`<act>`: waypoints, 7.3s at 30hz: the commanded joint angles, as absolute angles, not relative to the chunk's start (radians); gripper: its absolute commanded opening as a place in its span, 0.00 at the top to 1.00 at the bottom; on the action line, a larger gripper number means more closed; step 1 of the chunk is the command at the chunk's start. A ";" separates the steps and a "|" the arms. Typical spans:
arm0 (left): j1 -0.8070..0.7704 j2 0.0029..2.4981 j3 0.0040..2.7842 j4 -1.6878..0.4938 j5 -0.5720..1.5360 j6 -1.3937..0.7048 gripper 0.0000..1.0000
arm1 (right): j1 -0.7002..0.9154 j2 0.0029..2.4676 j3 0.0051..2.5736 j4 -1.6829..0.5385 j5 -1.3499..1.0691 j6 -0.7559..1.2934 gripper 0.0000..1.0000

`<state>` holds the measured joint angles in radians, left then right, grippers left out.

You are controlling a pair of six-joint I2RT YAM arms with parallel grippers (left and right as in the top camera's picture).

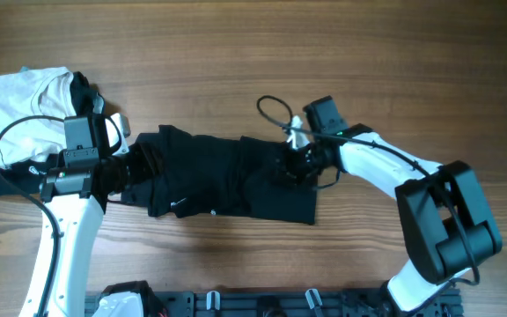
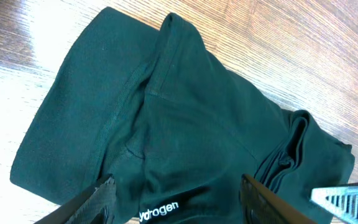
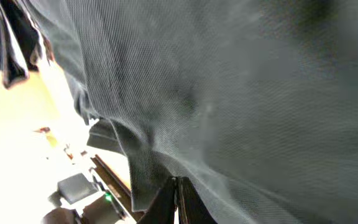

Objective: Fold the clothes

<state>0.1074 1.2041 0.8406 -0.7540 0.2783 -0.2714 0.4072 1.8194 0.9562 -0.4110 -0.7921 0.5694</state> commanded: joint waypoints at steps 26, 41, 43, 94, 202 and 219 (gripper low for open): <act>0.111 1.193 0.853 -0.749 0.273 -0.269 0.35 | 0.293 1.731 0.940 -0.693 -0.340 0.297 0.39; 0.111 1.193 0.853 -0.749 0.273 -0.269 0.34 | 0.108 1.730 0.991 -0.667 0.001 0.379 0.96; 0.111 1.193 0.853 -0.746 0.273 -0.269 0.31 | 0.026 1.728 1.023 -0.671 -0.109 0.339 0.72; -0.031 1.721 0.818 -0.570 0.519 -0.055 0.09 | 0.364 1.908 1.052 -0.704 -0.487 -0.049 0.95; -0.312 1.708 1.275 -0.888 0.308 -0.107 0.96 | 0.381 1.649 1.052 -0.471 -0.482 0.333 0.85; -0.189 1.763 1.264 -0.902 0.323 -0.085 0.52 | 0.346 1.864 1.052 -0.565 -0.493 0.573 0.78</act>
<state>-0.2474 1.8488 1.2518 -0.9199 0.1417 -0.0956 0.3523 1.8595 1.0496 -0.5537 -0.5091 0.5610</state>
